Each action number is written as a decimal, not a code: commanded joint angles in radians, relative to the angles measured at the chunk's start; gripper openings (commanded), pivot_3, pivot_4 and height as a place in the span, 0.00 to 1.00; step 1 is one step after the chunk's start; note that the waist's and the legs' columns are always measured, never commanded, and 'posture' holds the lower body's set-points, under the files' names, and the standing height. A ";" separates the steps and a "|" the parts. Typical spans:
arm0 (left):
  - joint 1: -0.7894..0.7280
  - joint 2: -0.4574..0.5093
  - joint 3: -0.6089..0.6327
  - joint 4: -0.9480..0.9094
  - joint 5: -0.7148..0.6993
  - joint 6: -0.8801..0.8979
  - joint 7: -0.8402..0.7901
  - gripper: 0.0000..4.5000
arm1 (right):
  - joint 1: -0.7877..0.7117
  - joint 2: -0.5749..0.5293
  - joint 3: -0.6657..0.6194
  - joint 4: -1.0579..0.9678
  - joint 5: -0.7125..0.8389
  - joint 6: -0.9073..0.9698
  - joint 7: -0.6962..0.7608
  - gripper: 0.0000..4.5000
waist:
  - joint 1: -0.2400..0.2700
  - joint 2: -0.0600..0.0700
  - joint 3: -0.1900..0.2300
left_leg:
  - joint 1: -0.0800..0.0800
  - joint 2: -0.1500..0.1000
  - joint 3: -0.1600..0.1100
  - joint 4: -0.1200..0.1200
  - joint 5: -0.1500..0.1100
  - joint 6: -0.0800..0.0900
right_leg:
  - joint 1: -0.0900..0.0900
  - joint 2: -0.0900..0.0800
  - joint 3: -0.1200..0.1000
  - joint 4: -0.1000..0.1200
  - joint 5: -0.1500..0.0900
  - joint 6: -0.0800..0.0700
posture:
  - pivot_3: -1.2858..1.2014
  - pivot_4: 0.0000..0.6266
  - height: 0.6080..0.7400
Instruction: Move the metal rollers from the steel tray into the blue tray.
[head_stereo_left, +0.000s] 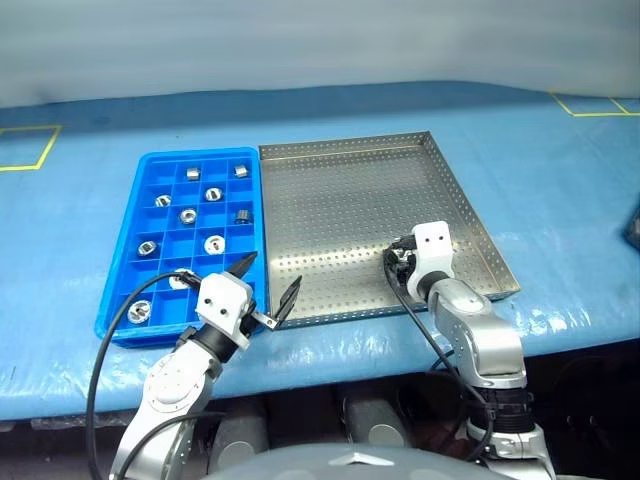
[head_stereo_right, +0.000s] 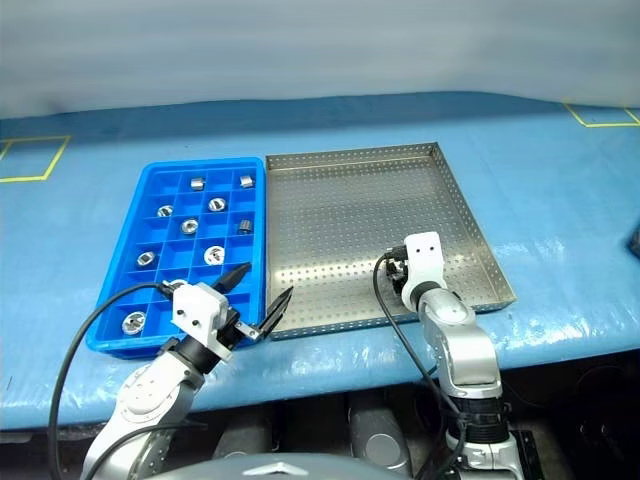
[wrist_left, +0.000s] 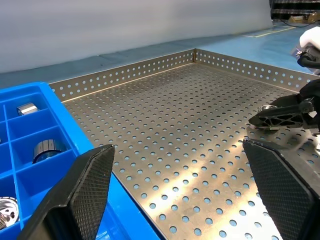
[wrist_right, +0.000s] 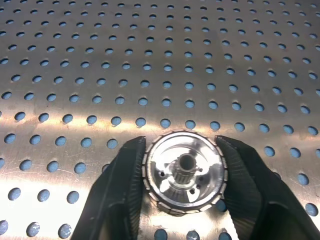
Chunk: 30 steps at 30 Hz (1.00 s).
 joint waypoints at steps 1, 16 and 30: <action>-0.002 -0.009 0.008 -0.008 -0.004 -0.021 0.013 1.00 | -0.028 -0.009 0.013 -0.020 0.000 -0.015 0.011 0.38 | 0.001 0.000 0.000 | 0.000 0.000 0.000 0.000 0.000 0.000 | 0.000 0.000 0.000 0.000 0.000 0.000 | 0.51 0.24 1.00; 0.134 -0.051 0.031 -0.091 0.050 -0.061 0.135 1.00 | -0.373 0.077 0.208 0.036 0.064 -0.019 0.155 0.38 | 0.051 0.000 0.000 | 0.000 0.000 -0.001 0.000 0.001 0.001 | 0.001 0.000 -0.001 0.000 0.001 0.000 | 0.60 0.24 1.00; 0.350 -0.129 0.015 -0.154 0.120 -0.153 0.249 1.00 | -0.451 0.160 0.382 0.165 0.073 -0.070 0.295 0.38 | 0.170 -0.001 0.000 | -0.001 0.000 -0.001 -0.001 0.000 0.001 | -0.001 0.000 -0.002 -0.001 0.000 -0.002 | 0.68 0.24 1.00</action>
